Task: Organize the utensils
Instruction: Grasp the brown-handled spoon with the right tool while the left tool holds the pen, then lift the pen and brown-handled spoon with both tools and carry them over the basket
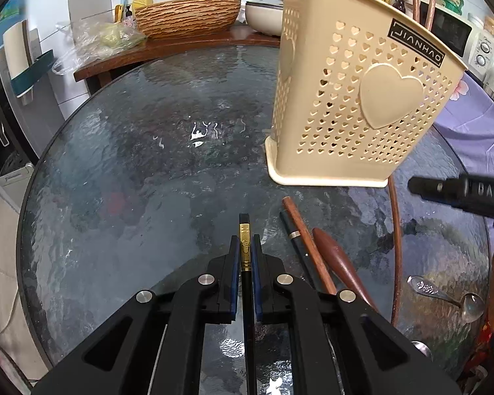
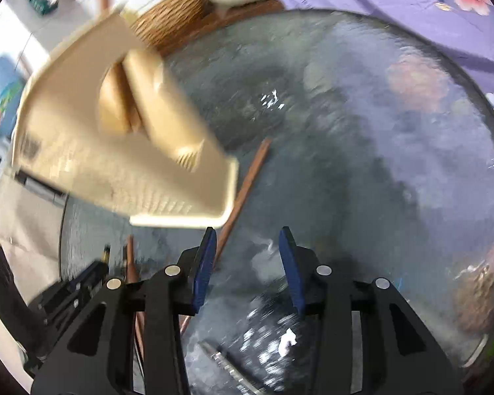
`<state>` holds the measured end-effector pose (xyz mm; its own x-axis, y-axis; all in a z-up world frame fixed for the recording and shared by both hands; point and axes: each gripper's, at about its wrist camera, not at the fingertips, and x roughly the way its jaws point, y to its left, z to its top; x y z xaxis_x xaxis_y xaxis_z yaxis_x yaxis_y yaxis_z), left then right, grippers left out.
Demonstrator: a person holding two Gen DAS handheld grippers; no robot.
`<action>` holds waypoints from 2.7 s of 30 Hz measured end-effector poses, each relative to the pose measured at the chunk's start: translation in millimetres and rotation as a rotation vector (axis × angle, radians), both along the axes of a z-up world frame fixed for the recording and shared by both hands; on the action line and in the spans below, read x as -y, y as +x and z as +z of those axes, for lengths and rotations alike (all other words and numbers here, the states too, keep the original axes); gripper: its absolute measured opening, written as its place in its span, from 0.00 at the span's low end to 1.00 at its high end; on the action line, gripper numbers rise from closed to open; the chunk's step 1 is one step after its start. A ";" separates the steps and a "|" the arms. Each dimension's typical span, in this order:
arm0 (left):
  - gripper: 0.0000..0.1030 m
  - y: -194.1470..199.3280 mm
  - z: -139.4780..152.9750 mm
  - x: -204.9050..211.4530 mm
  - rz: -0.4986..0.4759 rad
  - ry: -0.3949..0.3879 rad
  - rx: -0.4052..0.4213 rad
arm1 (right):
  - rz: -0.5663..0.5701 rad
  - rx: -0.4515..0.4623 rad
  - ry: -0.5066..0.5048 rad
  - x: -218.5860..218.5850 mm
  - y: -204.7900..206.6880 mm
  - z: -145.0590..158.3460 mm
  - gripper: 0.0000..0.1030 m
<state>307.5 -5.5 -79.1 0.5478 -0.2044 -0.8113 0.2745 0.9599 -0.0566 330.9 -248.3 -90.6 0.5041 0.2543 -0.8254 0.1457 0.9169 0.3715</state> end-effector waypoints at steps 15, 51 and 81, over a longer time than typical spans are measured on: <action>0.07 -2.0 -2.6 -2.6 0.015 -0.012 -0.005 | 0.398 0.066 -0.128 -108.7 -27.4 3.6 0.37; 0.06 -38.8 73.3 -21.5 0.037 -0.119 0.188 | 0.378 0.350 -0.060 -101.3 -45.8 65.9 0.15; 0.06 -74.3 175.4 -9.9 -0.006 -0.169 0.439 | 0.348 0.534 -0.085 -80.8 -81.9 160.2 0.15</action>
<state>233.2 4.5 96.3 0.8300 -0.3182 -0.4582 0.3130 0.9455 -0.0896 249.0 -167.5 69.6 0.7513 0.4217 -0.5076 -0.3506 0.9067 0.2343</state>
